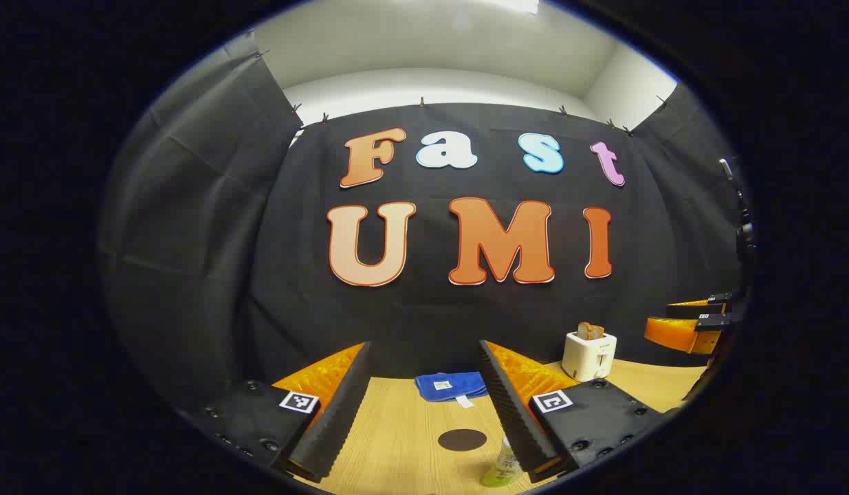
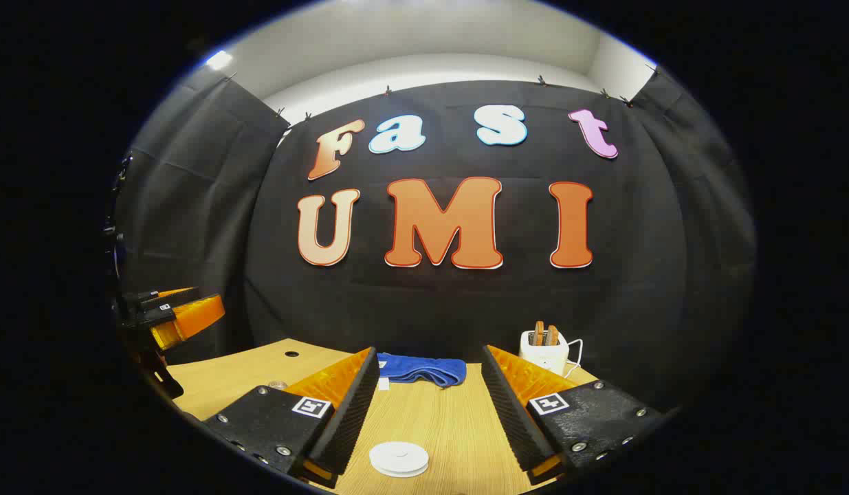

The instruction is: Open the teacup lid with one hand, grasp the water bottle and pour water into the teacup with the other hand; after pouring, place the water bottle on the coaster and then close the teacup lid.

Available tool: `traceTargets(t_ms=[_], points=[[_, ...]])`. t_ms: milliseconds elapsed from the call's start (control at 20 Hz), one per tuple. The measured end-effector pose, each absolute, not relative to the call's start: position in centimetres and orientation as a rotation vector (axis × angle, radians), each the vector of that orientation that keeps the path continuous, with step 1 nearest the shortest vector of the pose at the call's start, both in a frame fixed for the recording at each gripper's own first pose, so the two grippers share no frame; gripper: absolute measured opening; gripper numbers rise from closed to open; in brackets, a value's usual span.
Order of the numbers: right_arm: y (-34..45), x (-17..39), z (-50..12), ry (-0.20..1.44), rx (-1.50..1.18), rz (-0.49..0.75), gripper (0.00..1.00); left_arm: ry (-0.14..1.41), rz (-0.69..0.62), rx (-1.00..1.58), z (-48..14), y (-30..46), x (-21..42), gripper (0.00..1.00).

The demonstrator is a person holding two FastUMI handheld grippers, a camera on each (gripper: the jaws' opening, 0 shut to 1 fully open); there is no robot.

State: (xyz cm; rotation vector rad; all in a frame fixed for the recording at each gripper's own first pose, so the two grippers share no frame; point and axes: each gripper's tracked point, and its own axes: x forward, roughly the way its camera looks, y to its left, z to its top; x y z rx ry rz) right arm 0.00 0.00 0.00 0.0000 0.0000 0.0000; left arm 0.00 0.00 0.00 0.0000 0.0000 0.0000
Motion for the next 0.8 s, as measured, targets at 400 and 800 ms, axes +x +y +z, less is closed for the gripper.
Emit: traceTargets(t_ms=[400,800], points=[[-0.9,-0.8,-0.4,0.015,-0.002,-0.039,0.89,-0.037,-0.114,0.048,1.1,-5.2,1.3,0.97],[0.0,-0.8,-0.1,-0.002,0.034,0.011,0.89,-0.011,-0.053,0.048,0.3,-4.2,1.6,0.97]])
